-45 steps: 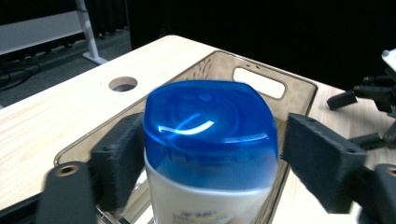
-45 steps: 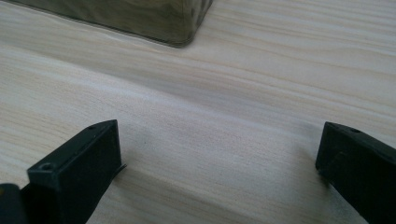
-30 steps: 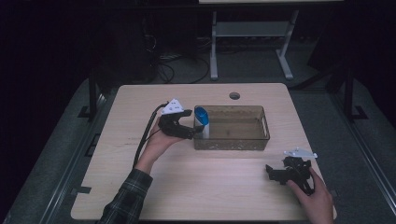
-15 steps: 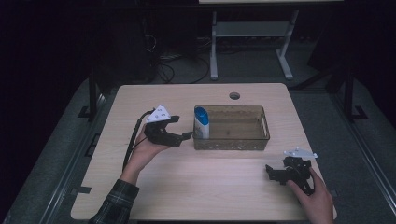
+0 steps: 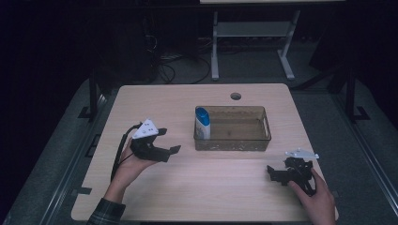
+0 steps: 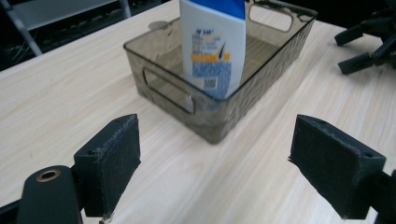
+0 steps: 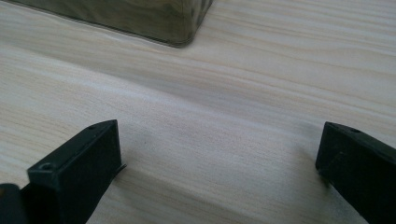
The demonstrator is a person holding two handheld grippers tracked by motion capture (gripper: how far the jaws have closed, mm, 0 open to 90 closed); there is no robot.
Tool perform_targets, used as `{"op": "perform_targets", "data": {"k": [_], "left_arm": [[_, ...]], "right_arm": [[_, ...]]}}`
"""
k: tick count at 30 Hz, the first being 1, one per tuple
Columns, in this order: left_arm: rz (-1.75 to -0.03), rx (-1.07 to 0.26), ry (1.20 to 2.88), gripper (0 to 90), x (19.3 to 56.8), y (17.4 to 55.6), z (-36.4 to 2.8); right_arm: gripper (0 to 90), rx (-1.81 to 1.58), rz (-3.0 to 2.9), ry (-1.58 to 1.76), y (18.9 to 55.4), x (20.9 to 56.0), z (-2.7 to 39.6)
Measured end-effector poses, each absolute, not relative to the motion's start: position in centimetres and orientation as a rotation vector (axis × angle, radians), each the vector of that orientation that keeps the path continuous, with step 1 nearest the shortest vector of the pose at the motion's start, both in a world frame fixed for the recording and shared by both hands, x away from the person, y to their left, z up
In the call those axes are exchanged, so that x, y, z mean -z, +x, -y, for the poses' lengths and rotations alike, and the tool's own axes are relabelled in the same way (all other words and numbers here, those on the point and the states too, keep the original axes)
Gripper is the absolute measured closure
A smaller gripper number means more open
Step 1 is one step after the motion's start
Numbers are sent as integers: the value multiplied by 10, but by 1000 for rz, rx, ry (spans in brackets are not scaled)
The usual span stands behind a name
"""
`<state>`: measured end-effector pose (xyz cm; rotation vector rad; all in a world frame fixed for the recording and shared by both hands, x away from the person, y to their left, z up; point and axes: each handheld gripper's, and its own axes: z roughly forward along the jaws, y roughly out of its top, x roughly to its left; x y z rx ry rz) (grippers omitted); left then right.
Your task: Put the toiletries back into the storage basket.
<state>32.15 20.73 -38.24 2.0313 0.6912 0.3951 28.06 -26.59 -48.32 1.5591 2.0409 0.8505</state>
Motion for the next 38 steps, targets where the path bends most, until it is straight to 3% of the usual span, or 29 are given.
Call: {"op": "perform_targets", "data": {"k": [22, 38], "left_arm": [[-835, -432, 2131, 146, 439, 268, -265], [-911, -423, 2193, 141, 467, 257, -284]], "right_arm": [[0, -851, -2039, 1560, 281, 483, 266], [0, -852, -2039, 1562, 281, 483, 266]]}}
